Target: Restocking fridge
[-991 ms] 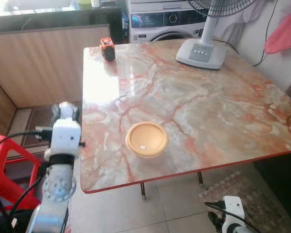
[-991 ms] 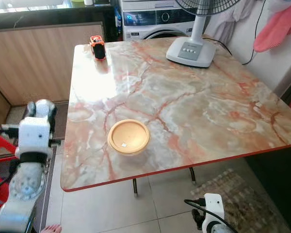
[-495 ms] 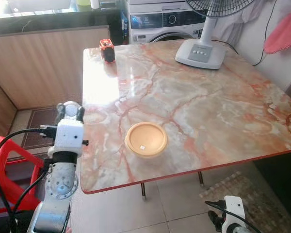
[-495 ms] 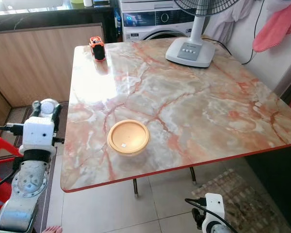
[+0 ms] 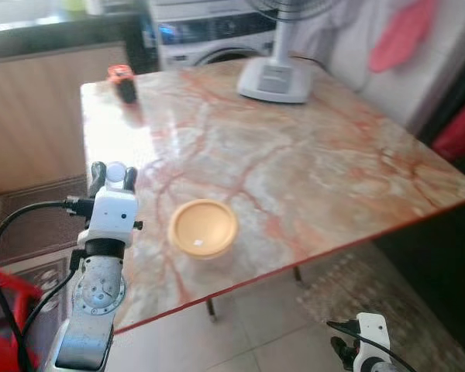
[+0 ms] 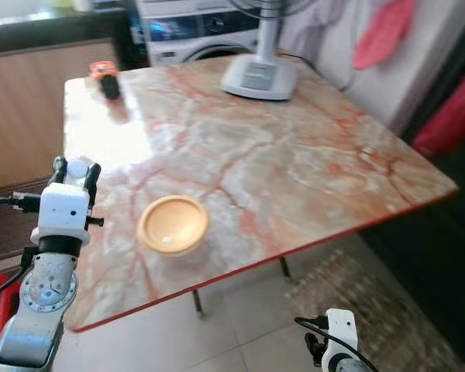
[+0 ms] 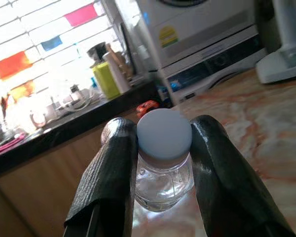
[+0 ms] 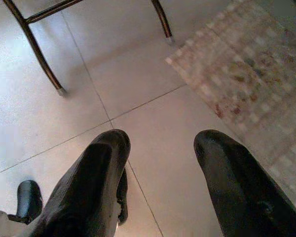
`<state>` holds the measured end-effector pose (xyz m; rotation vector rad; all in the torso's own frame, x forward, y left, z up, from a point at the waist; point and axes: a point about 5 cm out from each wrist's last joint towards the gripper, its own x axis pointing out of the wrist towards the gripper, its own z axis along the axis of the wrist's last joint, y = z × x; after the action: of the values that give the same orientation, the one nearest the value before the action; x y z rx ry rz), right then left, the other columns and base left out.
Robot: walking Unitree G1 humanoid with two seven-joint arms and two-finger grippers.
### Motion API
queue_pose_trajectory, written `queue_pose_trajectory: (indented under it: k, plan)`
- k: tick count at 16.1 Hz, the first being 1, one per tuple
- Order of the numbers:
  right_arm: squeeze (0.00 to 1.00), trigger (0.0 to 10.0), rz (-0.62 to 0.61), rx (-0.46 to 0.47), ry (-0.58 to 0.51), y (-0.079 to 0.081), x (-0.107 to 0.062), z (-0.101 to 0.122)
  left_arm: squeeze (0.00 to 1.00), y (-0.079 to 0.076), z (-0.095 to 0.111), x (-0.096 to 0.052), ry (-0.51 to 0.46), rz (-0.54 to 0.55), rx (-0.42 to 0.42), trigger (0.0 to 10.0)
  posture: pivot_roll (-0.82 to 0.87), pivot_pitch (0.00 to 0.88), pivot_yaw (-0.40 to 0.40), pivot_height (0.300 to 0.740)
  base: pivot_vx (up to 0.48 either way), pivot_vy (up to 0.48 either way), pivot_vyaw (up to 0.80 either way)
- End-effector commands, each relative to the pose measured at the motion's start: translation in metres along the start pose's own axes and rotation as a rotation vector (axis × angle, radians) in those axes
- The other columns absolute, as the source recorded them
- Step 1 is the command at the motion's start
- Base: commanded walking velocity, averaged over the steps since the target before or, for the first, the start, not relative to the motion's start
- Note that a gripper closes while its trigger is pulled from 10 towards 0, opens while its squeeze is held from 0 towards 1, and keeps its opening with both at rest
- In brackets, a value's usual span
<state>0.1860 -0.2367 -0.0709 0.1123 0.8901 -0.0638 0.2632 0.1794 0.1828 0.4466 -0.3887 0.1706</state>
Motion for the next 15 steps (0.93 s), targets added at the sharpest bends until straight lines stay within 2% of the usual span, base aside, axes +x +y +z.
queue_pose_trajectory:
  k: [1,5,15]
  plan:
    - [0.00,10.0,-0.003,0.000,0.008,-0.0017,-0.0008,-0.0020,0.00,0.0032,0.0105,0.0037,-0.058,0.009,0.012,10.0,0.07,0.022,-0.012,0.740,0.000,0.000,-0.73]
    - [0.00,10.0,0.006,-0.007,0.011,-0.0010,-0.0005,-0.0015,0.00,0.0019,0.0180,0.0081,-0.094,-0.012,0.033,10.0,0.08,0.020,-0.012,0.740,0.000,0.000,-0.74]
    - [0.00,10.0,0.008,-0.009,0.013,-0.0009,-0.0001,0.0004,0.00,0.0013,0.0194,0.0112,-0.099,-0.013,0.032,10.0,0.08,0.014,-0.016,0.740,0.000,0.000,-0.74]
